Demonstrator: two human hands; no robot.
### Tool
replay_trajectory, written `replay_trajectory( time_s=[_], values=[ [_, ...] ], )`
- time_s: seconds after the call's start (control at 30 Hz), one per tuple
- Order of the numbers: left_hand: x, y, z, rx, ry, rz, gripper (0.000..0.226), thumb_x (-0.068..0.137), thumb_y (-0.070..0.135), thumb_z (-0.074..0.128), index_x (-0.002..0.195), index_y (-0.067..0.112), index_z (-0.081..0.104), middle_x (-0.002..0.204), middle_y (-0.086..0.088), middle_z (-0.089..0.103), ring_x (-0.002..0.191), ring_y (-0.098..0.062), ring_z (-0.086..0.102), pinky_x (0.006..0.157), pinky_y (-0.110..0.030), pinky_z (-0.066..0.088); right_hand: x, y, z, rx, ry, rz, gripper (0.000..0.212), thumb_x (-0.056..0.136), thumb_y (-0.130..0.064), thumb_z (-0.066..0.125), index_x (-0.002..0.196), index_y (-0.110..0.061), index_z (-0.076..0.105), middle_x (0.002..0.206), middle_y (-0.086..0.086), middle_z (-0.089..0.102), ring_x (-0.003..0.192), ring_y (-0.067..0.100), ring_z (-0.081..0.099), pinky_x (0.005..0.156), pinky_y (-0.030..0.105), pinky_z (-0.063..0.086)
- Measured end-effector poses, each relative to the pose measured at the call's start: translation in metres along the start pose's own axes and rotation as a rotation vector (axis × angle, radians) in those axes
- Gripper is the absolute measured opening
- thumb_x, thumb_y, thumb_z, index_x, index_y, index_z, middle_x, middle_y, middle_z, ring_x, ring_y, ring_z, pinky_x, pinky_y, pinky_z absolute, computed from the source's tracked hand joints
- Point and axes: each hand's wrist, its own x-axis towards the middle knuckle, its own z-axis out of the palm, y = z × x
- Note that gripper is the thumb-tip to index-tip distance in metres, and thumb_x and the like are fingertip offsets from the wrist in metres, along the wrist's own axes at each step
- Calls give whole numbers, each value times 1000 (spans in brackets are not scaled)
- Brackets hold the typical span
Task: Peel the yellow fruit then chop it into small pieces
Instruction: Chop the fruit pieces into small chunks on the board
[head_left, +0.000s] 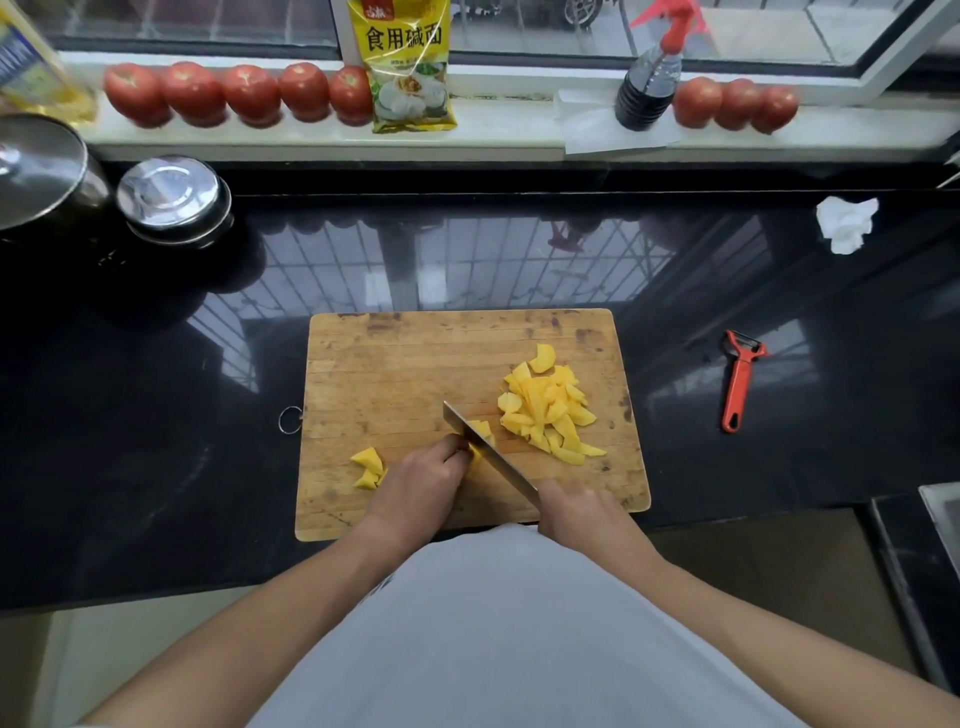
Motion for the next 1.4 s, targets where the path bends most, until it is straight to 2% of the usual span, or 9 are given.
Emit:
replay_trajectory(
  time_s=[0.1, 0.3, 0.4, 0.5, 0.57, 0.77, 1.0, 1.27, 1.4],
  values=[
    [0, 1, 0, 6, 5, -2, 40, 74, -10, 73, 111, 5, 71, 116, -9, 69, 78, -36, 70, 51, -45, 58, 0, -1, -1, -28, 6, 3, 3, 101, -19, 44, 103, -17, 43, 91, 7, 58, 89, 31, 60, 68, 38, 43],
    [1, 6, -6, -7, 16, 9, 33, 71, -10, 77, 98, 8, 72, 98, -6, 68, 68, -31, 66, 48, -38, 52, 9, -8, -3, -15, -29, 22, 21, 103, -31, 46, 116, -14, 50, 108, 10, 64, 94, 29, 58, 76, 38, 47],
    [0, 8, -7, -20, 17, 4, 28, 72, -9, 76, 92, 9, 70, 91, -6, 65, 64, -30, 63, 46, -37, 48, 29, -20, 0, 24, 39, 12, 13, 104, -22, 43, 112, -16, 50, 107, 10, 65, 92, 30, 59, 72, 38, 43],
    [1, 7, -6, -17, 19, 6, 26, 75, -8, 73, 93, 9, 68, 94, -7, 63, 67, -31, 62, 45, -40, 49, 41, -27, 0, 36, 184, 1, 10, 103, -14, 39, 99, -17, 48, 98, 11, 67, 79, 29, 57, 65, 38, 41],
    [-3, 5, -4, -2, 14, 16, 26, 77, -7, 72, 97, 8, 68, 99, -7, 64, 70, -31, 64, 47, -41, 50, 41, -23, 1, 86, 242, 5, 11, 103, -15, 42, 101, -16, 52, 92, 9, 66, 78, 28, 59, 65, 42, 49],
    [-22, 0, 15, 67, -2, 9, 52, 85, 6, 74, 136, 7, 60, 142, -8, 56, 92, -34, 70, 52, -46, 59, 15, -1, 13, 134, 205, -10, 6, 101, -26, 46, 97, -22, 48, 85, 3, 59, 79, 27, 58, 69, 43, 54],
    [-18, 4, 6, 145, 15, 75, 53, 72, 4, 85, 123, 3, 70, 129, -11, 66, 80, -29, 72, 48, -39, 56, 5, 8, 18, 26, 210, -26, 11, 101, -20, 42, 99, -16, 52, 88, 7, 65, 77, 32, 60, 71, 49, 53],
    [-17, 4, 7, 92, 49, 80, 46, 77, 5, 81, 122, 2, 69, 126, -10, 66, 84, -29, 72, 52, -39, 58, -1, 6, 13, -42, 135, -45, 6, 101, -19, 41, 100, -17, 47, 90, 9, 66, 80, 32, 62, 69, 44, 49],
    [-16, 5, 6, 56, 46, 61, 43, 81, 8, 79, 122, 6, 69, 123, -6, 66, 87, -26, 71, 53, -38, 58, 2, 5, 11, -71, 94, -36, 15, 102, -21, 42, 113, -15, 50, 99, 10, 67, 87, 32, 61, 70, 39, 45]
  ],
)
